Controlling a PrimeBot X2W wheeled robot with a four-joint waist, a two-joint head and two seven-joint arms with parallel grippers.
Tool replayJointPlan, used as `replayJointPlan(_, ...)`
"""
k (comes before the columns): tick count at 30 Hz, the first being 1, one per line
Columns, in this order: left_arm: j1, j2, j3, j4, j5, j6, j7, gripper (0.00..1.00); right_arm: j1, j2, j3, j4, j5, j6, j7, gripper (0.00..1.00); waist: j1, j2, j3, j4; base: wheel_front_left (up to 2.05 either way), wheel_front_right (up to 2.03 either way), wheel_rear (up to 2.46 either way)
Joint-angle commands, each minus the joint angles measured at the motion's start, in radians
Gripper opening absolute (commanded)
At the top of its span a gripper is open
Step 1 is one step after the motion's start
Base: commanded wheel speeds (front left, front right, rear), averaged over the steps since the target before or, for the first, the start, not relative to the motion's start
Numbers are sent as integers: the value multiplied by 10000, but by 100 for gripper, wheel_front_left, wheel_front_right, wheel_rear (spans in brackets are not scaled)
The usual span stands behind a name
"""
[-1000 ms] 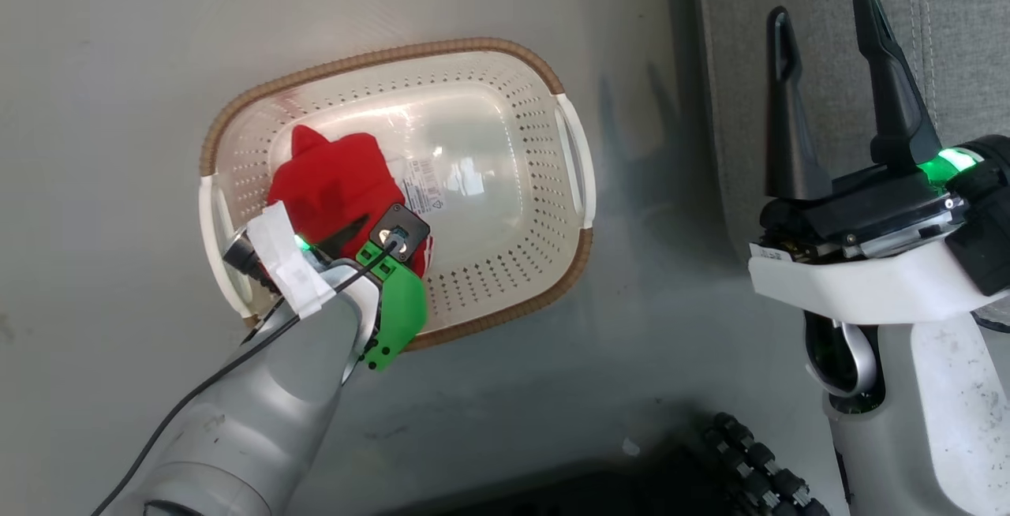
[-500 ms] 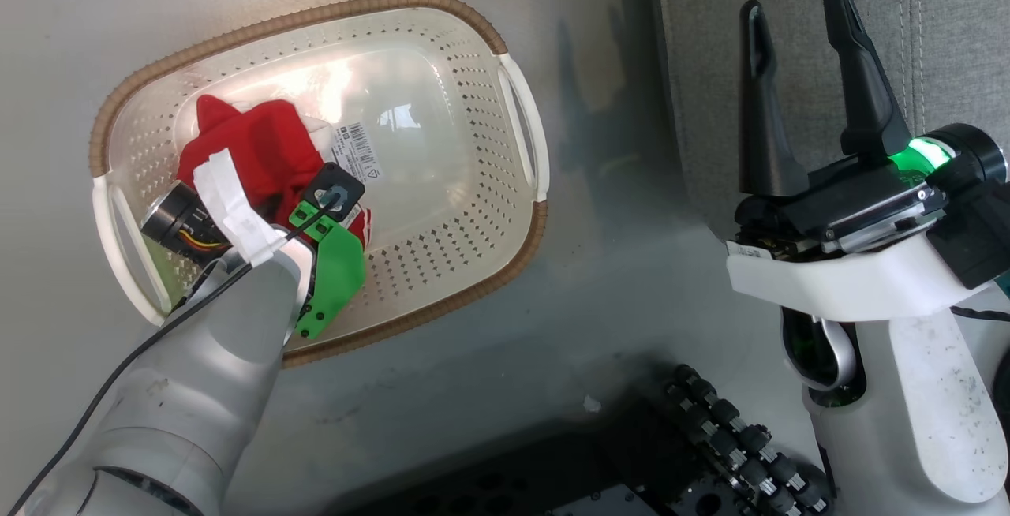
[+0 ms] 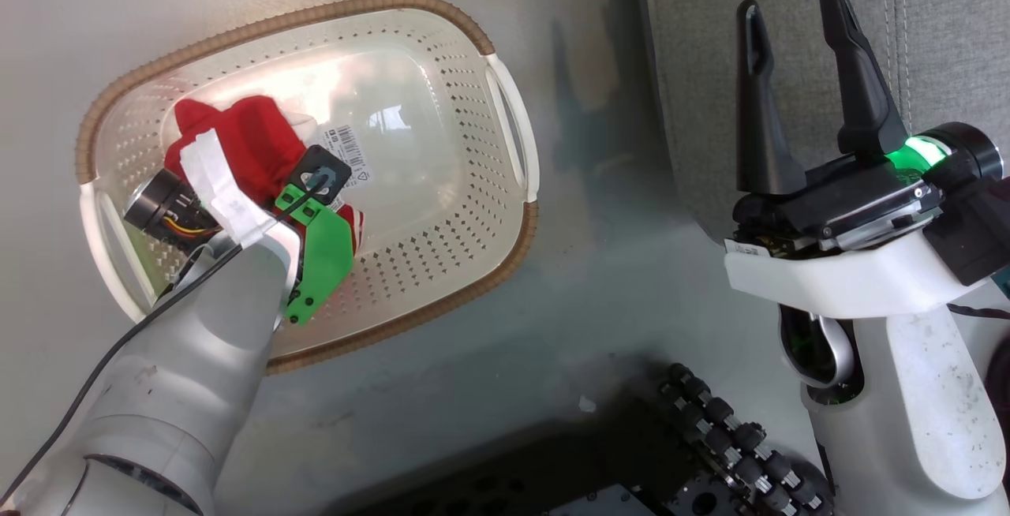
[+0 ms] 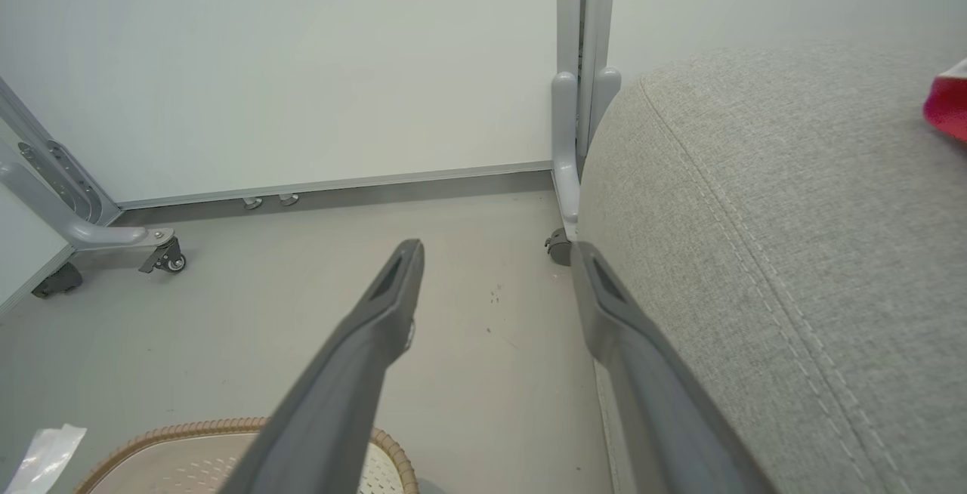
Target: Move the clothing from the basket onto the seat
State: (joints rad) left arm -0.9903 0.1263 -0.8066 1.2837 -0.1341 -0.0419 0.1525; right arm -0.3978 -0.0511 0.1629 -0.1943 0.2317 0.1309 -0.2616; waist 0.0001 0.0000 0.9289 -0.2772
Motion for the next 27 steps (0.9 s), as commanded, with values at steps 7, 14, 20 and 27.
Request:
replayJointPlan(7, 315, -177, 210, -68, -481, 13, -1265, 0, 151, -6, 1, 186, -115, -3, -35, 100, -1, 0, -969, 404, 0, 0, 0)
replayJointPlan(14, 780, -422, 753, -212, -1285, -206, -2606, 0, 585, -10, -74, 397, -334, -3, 53, 100, -1, 0, -2239, 796, 0, 0, 0)
replayJointPlan(20, 1291, -676, 1180, -485, -2005, -246, -3556, 0, 1182, -12, -282, 414, -462, -3, 353, 100, -1, 0, -3456, 1180, 0, 0, 0)
replayJointPlan(27, 1923, -737, 1636, -1439, -2791, -209, -4073, 0, 1993, -15, -526, 142, -620, -3, 842, 100, -1, 0, -4705, 1659, 0, 0, 0)
